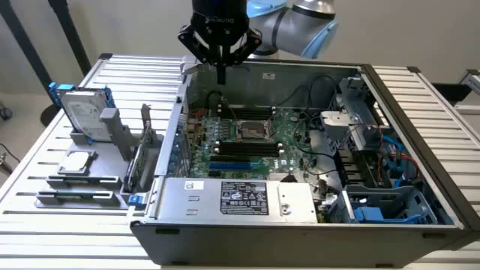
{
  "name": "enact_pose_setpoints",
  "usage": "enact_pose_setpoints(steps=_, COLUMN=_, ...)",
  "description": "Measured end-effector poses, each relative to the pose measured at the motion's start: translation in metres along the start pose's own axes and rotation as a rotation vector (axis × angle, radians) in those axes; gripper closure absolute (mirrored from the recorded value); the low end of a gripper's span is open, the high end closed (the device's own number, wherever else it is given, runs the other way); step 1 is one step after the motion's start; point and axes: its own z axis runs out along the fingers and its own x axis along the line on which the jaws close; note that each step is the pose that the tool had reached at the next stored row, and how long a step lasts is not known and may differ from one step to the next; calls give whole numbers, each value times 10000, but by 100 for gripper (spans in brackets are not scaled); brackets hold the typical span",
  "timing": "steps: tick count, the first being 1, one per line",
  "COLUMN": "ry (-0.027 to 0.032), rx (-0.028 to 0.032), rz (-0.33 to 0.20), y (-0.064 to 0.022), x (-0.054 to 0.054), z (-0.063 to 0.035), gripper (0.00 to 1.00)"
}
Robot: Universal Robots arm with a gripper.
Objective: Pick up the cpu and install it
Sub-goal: 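Reach for the cpu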
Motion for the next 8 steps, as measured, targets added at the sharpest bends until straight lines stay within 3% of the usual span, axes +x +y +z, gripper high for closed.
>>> enact_pose_setpoints(steps=8, ry=0, rx=0, rz=0, y=0, x=0, z=0, gripper=89)
